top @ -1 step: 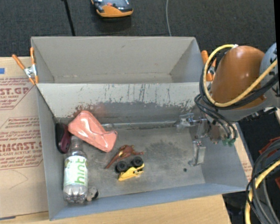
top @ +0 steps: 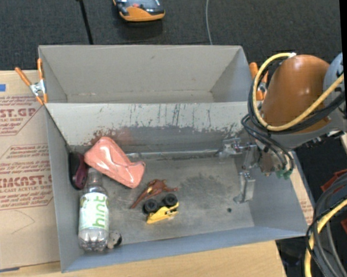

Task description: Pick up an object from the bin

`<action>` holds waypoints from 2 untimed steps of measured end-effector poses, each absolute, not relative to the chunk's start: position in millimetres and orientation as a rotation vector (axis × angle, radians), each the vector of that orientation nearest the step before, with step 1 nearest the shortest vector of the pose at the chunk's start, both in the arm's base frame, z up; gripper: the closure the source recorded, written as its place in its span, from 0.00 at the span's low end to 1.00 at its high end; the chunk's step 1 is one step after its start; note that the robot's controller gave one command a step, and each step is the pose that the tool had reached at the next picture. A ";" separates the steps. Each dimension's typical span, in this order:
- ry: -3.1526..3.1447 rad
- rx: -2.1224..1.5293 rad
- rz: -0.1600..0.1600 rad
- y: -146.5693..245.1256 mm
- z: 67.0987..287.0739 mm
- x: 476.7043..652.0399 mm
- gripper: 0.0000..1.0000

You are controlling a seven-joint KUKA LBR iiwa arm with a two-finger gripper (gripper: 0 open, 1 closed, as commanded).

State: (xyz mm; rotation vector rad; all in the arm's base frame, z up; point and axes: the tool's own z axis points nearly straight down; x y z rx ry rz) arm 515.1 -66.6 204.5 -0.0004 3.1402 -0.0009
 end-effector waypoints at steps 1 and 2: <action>3.138 -0.080 -0.002 -17.4 189.0 516.7 0.00; 3.122 -0.325 0.001 9.0 149.5 486.8 0.00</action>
Offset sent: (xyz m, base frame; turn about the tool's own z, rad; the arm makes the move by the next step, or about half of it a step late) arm -0.0340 0.0762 -0.0607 -0.2096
